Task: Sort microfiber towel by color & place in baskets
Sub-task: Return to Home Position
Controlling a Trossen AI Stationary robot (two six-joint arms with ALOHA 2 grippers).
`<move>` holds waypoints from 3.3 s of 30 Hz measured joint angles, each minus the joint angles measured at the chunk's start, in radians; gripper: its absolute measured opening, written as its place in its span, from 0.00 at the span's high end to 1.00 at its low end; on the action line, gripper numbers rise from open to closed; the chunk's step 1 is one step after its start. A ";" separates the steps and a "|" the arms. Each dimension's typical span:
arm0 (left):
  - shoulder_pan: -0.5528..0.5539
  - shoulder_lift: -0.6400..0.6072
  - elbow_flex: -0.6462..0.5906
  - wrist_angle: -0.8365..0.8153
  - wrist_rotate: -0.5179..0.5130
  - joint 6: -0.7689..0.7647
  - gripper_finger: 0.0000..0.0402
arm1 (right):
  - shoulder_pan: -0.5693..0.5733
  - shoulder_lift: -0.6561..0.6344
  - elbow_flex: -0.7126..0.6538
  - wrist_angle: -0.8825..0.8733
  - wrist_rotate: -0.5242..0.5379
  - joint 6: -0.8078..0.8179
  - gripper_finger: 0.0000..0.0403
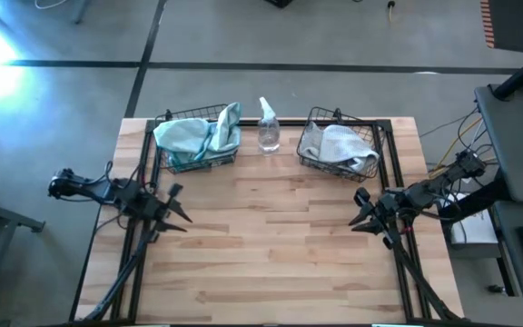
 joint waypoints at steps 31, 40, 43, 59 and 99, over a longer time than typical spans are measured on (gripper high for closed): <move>0.000 0.045 -0.063 0.150 -0.021 0.055 0.70 | 0.000 0.000 0.000 -0.053 0.106 0.007 0.84; 0.000 0.045 -0.063 0.152 -0.021 0.052 0.70 | 0.000 0.003 0.000 -0.109 0.103 0.059 0.84; 0.000 0.045 -0.061 0.151 -0.022 0.052 0.70 | 0.000 0.003 0.000 -0.129 0.095 0.095 0.84; 0.000 0.045 -0.047 0.151 -0.021 0.051 0.70 | 0.000 0.003 0.000 -0.128 0.096 0.087 0.84; 0.000 0.045 -0.045 0.155 -0.022 0.051 0.70 | 0.000 0.003 0.000 -0.128 0.097 0.086 0.84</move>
